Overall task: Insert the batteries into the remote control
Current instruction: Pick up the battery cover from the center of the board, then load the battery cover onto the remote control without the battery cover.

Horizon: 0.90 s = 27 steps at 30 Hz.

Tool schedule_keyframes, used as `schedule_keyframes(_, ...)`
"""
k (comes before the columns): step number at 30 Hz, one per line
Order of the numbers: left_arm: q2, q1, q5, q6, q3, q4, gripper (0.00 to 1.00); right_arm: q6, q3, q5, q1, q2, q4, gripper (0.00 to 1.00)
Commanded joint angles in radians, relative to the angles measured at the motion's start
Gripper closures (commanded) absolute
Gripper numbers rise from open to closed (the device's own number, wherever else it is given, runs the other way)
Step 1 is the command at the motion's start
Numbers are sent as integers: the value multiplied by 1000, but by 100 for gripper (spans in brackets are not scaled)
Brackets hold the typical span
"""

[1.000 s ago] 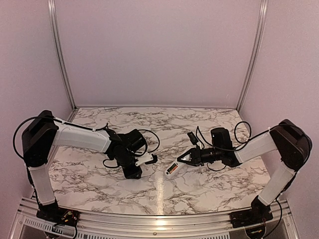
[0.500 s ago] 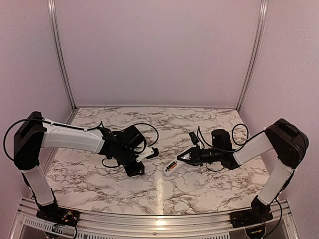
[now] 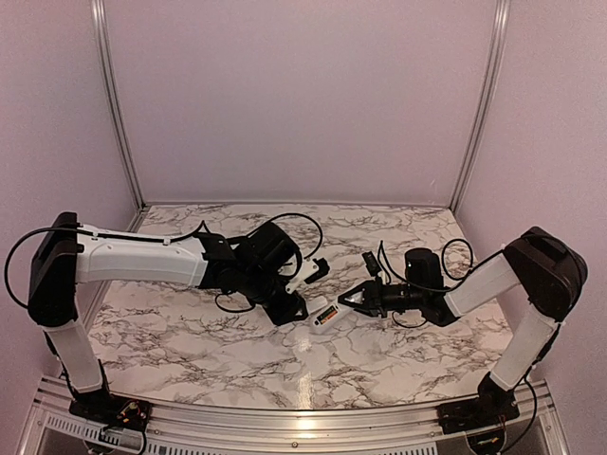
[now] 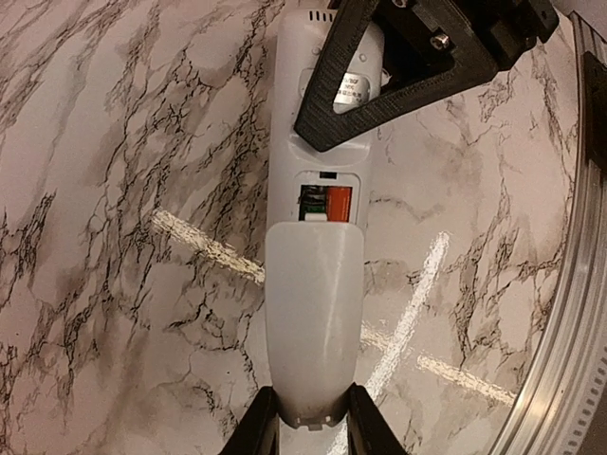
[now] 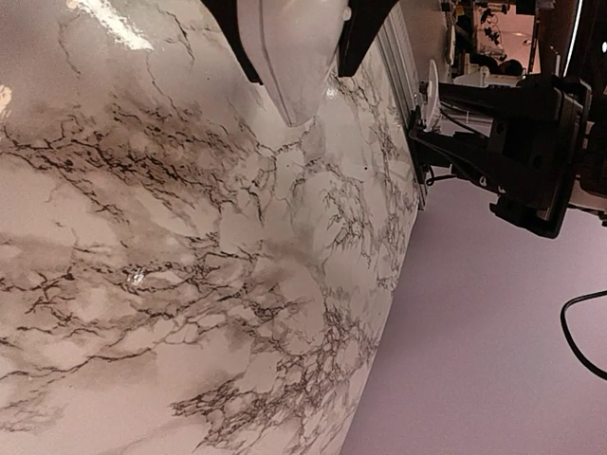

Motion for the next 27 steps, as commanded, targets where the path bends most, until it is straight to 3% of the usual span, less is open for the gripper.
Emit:
schedule_keyframes(1,61,-12,-14,-51,53,7,77,7,23,19,14,-24,7,100)
schedule_keyframes(27,203,-45,-116,-36,175,-97,78,24,70,34,57,7,-22,100)
